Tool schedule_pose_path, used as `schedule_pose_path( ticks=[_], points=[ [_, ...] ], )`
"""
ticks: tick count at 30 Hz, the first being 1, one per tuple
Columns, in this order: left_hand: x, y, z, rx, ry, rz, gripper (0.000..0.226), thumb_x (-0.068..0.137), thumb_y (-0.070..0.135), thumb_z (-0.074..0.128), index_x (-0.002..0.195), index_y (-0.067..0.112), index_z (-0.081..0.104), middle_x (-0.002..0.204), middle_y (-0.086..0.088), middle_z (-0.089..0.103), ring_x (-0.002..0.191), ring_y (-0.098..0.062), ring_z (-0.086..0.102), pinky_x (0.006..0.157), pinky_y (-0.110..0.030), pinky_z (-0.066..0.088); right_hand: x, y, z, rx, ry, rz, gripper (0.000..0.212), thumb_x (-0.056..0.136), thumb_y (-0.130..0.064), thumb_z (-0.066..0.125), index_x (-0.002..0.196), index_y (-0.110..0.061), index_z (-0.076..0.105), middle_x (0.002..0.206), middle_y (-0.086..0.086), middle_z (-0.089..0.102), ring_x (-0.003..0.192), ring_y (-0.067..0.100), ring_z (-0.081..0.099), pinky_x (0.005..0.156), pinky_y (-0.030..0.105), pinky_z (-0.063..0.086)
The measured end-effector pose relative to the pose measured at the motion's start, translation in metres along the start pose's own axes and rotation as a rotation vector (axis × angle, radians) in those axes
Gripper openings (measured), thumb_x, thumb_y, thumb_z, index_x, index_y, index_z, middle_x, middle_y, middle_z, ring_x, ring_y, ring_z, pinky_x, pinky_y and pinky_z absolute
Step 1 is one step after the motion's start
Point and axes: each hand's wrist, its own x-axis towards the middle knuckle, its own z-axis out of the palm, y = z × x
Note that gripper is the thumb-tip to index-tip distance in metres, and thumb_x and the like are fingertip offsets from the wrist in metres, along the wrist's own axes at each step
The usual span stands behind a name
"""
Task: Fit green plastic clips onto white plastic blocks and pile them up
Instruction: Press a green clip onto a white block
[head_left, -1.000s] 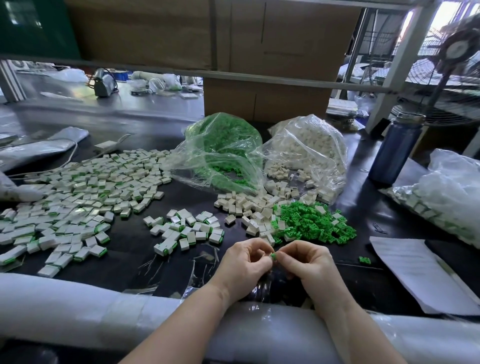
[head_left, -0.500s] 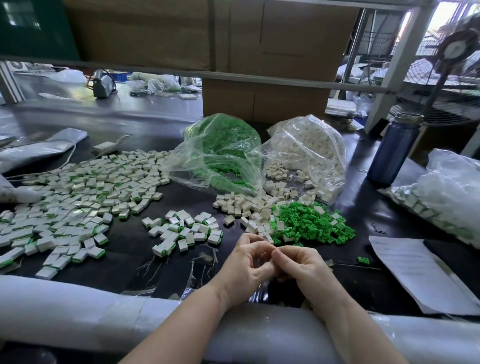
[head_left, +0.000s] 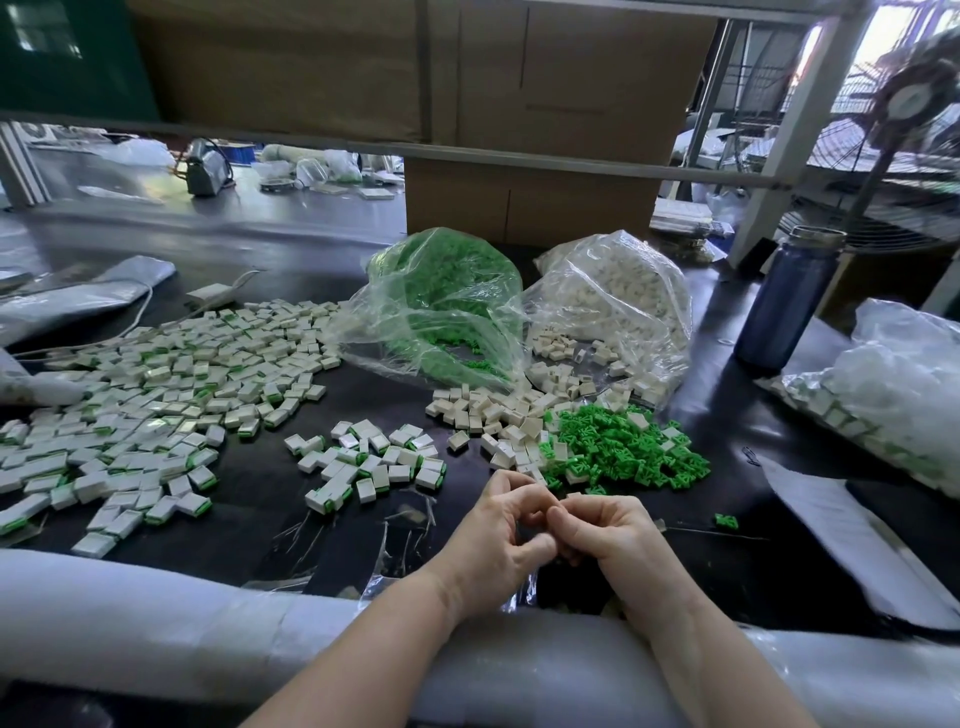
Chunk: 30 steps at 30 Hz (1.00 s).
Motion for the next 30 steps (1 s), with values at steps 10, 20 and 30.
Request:
schedule_pose_path(
  ticks=[10, 20, 30],
  points=[
    [0.0008, -0.0031, 0.0015, 0.097, -0.015, 0.025, 0.017, 0.083, 0.005, 0.056, 0.092, 0.019, 0.060, 0.111, -0.003, 0.041, 0.101, -0.010, 0.046, 0.090, -0.014, 0.039, 0.0009, 0.0017, 0.0001, -0.005, 0.017, -0.011, 0.020, 0.065, -0.018, 0.068, 0.071, 0.000, 0.073, 0.054, 0.004, 0.059, 0.049, 0.008, 0.050, 0.046, 0.016, 0.040],
    [0.0005, -0.0029, 0.0001, 0.102, -0.020, 0.013, 0.013, 0.085, 0.006, 0.055, 0.094, 0.015, 0.060, 0.110, -0.002, 0.040, 0.101, -0.013, 0.046, 0.093, -0.021, 0.041, 0.0017, 0.0031, -0.0007, 0.001, 0.014, -0.018, 0.021, 0.067, -0.020, 0.067, 0.071, 0.000, 0.073, 0.054, 0.005, 0.059, 0.049, 0.010, 0.051, 0.046, 0.017, 0.041],
    [0.0007, -0.0019, -0.0031, -0.044, 0.106, -0.034, 0.009, 0.088, 0.015, 0.062, 0.093, 0.008, 0.065, 0.114, -0.008, 0.043, 0.080, -0.004, 0.049, 0.080, -0.013, 0.046, 0.0028, 0.0038, 0.0000, -0.068, 0.204, -0.129, 0.005, 0.079, -0.006, 0.068, 0.083, -0.005, 0.070, 0.075, 0.013, 0.071, 0.067, 0.021, 0.065, 0.059, 0.027, 0.055]
  ],
)
